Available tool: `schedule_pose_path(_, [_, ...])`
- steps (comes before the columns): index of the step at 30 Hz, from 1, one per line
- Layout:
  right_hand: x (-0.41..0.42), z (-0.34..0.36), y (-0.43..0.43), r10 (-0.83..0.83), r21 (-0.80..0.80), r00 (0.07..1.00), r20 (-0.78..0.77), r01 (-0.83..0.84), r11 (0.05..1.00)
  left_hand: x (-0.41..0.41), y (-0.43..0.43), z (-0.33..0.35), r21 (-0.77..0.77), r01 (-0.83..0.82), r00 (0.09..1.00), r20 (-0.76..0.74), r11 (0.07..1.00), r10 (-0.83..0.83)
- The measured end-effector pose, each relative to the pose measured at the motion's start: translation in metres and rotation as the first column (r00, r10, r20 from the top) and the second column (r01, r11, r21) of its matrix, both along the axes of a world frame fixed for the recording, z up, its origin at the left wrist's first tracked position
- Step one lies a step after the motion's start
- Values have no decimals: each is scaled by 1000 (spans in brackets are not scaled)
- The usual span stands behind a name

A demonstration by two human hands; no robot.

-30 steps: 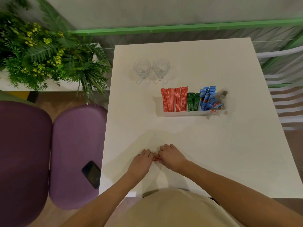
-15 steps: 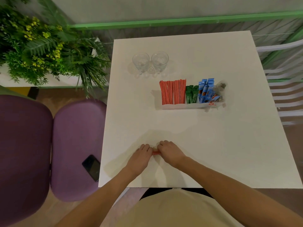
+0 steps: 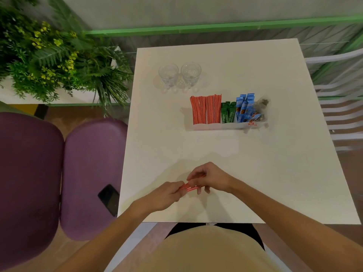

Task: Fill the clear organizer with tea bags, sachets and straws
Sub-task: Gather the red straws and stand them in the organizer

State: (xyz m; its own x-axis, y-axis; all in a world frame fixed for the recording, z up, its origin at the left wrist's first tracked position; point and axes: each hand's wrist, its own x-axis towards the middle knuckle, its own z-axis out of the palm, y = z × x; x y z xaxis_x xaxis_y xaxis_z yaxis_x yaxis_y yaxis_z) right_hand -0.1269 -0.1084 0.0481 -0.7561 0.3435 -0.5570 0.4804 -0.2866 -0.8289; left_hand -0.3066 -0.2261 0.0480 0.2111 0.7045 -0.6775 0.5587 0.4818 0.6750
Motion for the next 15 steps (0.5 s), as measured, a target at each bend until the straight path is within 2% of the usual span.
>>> schedule_pose_path(7, [-1,9,0,-96,-83,993,-64,91,992,9,15,15,44,-37,993,-114,998,42])
schedule_pose_path(9, [-1,8,2,-170,-104,984,-62,163,981,6,16,21,99,-131,982,-121,986,143])
schedule_pose_path(11, [1,7,4,-248,-143,967,-54,239,961,2,15,27,136,-287,953,-55,948,297])
schedule_pose_path(15, [3,5,6,-327,-243,943,-56,305,921,4,9,35,187,-557,829,83,809,552])
